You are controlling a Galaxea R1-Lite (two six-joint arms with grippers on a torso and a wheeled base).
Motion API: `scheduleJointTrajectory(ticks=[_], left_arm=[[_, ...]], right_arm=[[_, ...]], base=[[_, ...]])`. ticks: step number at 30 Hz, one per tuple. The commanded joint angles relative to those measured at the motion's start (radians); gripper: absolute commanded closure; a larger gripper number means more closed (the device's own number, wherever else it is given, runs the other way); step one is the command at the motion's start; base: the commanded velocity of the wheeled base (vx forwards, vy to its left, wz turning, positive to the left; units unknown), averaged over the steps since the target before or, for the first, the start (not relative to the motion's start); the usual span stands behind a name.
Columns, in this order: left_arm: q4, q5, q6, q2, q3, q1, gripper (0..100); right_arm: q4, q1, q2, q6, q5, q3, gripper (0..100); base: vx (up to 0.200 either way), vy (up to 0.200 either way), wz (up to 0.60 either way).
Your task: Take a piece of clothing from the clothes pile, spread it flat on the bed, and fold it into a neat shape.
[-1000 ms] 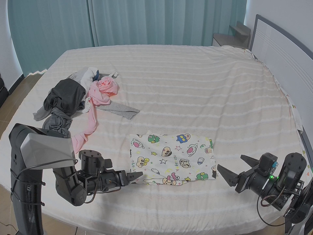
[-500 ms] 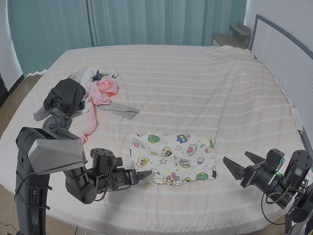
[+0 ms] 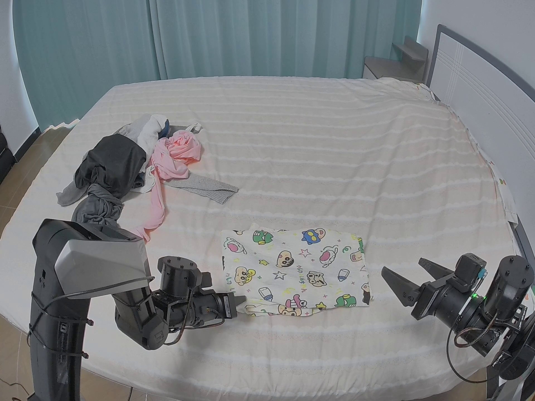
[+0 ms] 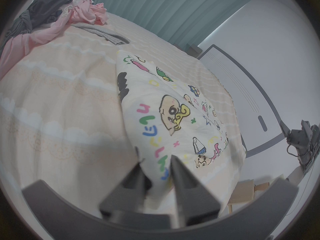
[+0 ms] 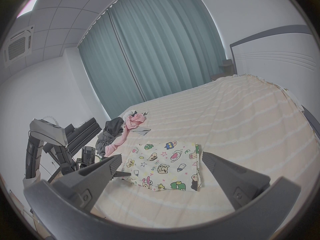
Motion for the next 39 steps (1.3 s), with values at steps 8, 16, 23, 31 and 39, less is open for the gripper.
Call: scheduleJointTrajectory(ticks=[8, 16, 23, 31, 39], left_arm=[[-0.001, 0.001, 0.109, -0.001, 0.079, 0.009, 100], [-0.012, 0.0, 0.151, -0.005, 0.136, 0.027, 100], [-0.02, -0.002, 0.151, -0.038, 0.165, 0.072, 100], [-0.081, -0.011, 0.152, -0.064, 0.274, 0.139, 100], [-0.23, -0.052, 0.207, -0.048, 0.424, 0.27, 100]], right_arm=[[-0.001, -0.007, 0.024, 0.029, -0.001, 0.018, 0], [-0.001, -0.011, 0.033, 0.034, -0.001, 0.018, 0], [-0.001, -0.025, 0.031, 0.034, -0.001, 0.018, 0], [-0.001, -0.03, 0.033, 0.036, -0.001, 0.018, 0], [-0.001, -0.031, 0.03, 0.036, -0.001, 0.018, 0]], base=[[0.0, 0.0, 0.0], [0.0, 0.0, 0.0], [0.0, 0.0, 0.0], [0.0, 0.0, 0.0], [0.0, 0.0, 0.0]])
